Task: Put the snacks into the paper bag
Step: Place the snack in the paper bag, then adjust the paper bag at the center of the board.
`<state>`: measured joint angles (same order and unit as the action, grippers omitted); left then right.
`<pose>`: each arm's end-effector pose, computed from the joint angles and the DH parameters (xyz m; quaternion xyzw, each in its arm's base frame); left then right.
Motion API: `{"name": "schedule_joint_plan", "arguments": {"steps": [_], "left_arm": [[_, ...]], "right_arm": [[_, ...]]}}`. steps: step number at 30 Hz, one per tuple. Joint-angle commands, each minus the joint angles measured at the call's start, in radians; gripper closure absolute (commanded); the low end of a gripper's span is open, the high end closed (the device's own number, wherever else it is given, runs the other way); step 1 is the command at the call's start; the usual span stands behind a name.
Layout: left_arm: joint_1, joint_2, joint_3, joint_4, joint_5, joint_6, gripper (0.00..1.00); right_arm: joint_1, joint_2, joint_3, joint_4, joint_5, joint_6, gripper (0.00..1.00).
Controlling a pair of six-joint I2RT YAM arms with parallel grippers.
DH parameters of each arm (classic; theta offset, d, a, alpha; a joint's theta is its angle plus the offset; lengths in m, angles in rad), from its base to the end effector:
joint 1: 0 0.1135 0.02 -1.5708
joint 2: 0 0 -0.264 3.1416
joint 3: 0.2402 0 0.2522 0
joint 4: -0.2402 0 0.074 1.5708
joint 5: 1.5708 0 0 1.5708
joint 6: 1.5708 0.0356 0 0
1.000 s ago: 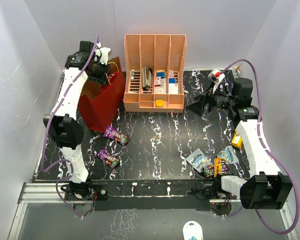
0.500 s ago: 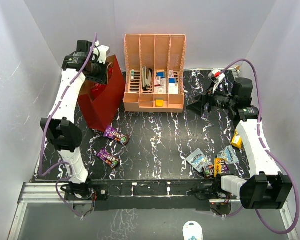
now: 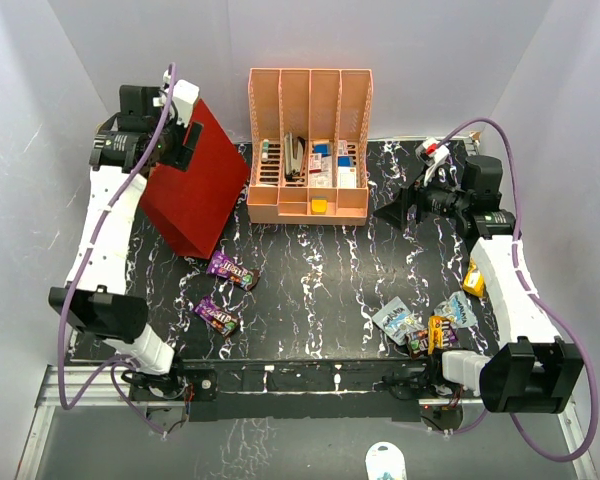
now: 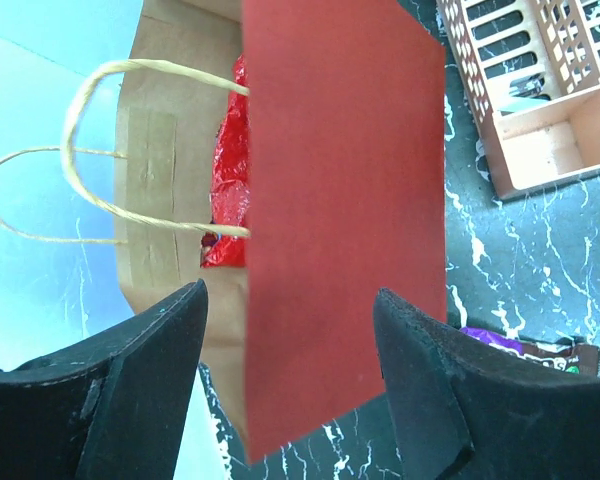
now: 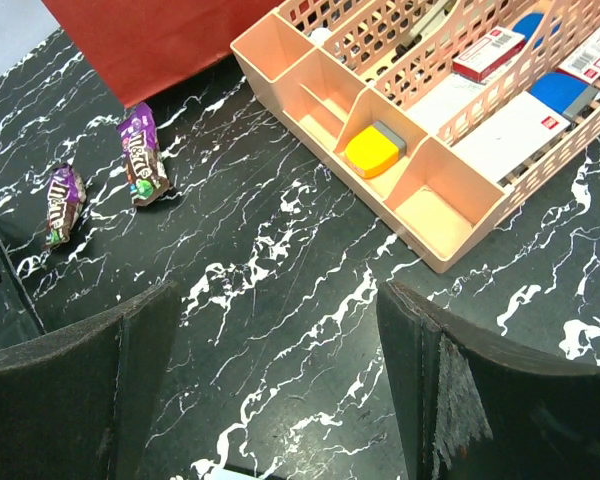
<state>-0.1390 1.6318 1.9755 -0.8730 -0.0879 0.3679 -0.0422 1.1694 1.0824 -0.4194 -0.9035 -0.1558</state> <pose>0.3381 -0.0442 0.4608 0.1961 0.8444 0.0946 0.4894 0.2510 0.0174 0.3484 -0.2652 0.7614 0.3292 0.4915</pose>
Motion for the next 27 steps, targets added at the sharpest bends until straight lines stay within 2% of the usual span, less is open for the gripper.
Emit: {"name": "schedule_joint_plan", "arguments": {"steps": [1,9,12,19,27], "left_arm": [[0.003,-0.087,-0.07,0.049,-0.024,0.052,0.33],[0.004,-0.106,-0.188,0.132,-0.063,0.023,0.32],[0.042,-0.114,-0.207,0.179,-0.08,-0.012,0.31],[0.281,-0.148,-0.333,0.286,0.153,-0.115,0.28],[0.622,-0.032,-0.373,0.34,0.413,-0.198,0.28]], "right_arm": [[-0.004,0.016,0.04,0.012,0.017,-0.013,0.18],[-0.003,0.007,0.028,0.011,0.023,-0.014,0.18],[-0.004,-0.002,0.014,0.017,0.023,-0.015,0.18],[-0.004,0.01,0.03,-0.008,0.022,-0.047,0.17],[0.026,0.081,0.047,0.003,0.025,-0.054,0.18]]}}
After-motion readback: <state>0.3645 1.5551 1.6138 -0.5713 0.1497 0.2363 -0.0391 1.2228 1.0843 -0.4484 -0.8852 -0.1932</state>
